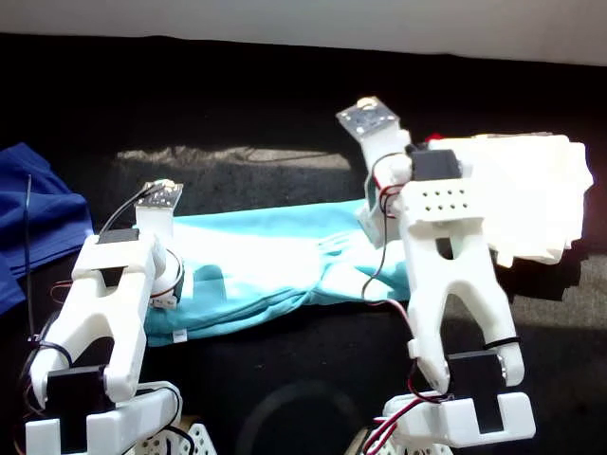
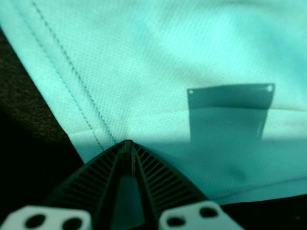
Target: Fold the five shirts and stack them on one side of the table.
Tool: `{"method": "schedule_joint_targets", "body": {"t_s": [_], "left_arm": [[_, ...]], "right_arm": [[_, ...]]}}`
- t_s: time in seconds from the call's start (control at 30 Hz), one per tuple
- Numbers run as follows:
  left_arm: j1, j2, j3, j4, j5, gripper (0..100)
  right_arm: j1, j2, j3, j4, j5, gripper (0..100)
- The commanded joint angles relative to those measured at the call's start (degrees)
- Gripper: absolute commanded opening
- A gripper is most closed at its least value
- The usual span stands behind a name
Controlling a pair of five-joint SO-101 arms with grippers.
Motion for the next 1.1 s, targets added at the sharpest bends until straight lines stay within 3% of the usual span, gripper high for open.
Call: {"method": "schedule_joint_targets", "body": {"t_s": [0.0, 0.37, 0.7, 1.07], "left_arm": [[0.0, 0.7, 0.5, -0.5, 0.3, 1], [0.0, 0.7, 0.5, -0.5, 0.3, 1], [0.0, 0.7, 0.5, -0.5, 0.3, 1], [0.0, 0.7, 0.5, -0.5, 0.3, 1]], "right_arm": [[-2.8, -0.1, 0.7, 2.1, -0.5, 0.6], [-0.4, 0.5, 12.5, -3.1, 2.1, 0.6], [4.6, 2.9, 19.5, -24.7, 9.4, 0.6], [7.2, 10.0, 7.3, -26.9, 9.1, 0.6]]}}
